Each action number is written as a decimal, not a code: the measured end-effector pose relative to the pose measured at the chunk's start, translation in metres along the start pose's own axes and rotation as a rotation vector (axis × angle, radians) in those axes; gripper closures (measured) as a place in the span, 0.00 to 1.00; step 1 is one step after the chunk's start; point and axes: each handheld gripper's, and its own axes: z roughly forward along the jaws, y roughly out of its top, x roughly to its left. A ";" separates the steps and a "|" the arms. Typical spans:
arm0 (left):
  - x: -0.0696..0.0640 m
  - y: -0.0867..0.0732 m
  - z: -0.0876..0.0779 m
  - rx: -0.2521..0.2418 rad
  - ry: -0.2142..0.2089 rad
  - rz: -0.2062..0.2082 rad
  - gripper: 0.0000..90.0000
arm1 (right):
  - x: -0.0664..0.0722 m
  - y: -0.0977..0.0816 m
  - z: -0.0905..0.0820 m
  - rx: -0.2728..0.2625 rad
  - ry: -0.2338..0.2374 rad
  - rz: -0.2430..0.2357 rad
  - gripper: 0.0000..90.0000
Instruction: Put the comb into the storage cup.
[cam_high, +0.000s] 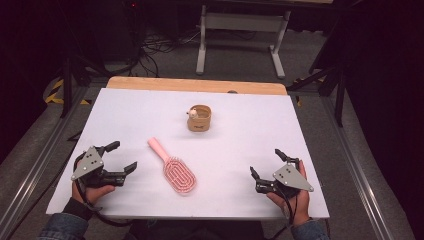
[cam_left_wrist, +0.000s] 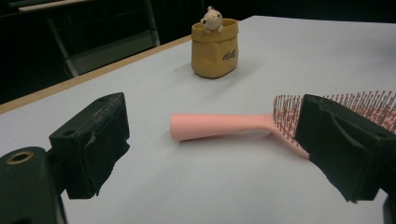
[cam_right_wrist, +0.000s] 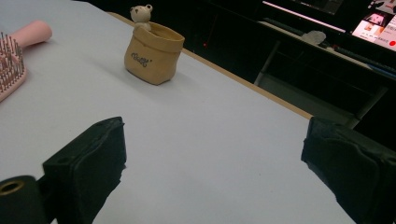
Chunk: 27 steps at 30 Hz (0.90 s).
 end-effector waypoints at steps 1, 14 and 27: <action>0.001 0.000 0.000 0.001 -0.003 0.006 0.12 | 0.000 0.000 0.000 0.001 0.002 -0.002 0.07; 0.003 0.007 0.011 0.021 0.009 0.036 0.28 | 0.000 -0.002 -0.004 0.006 -0.014 0.001 0.07; 0.017 0.028 0.066 0.092 -0.055 0.060 0.75 | -0.008 -0.003 -0.004 -0.002 -0.058 0.036 0.07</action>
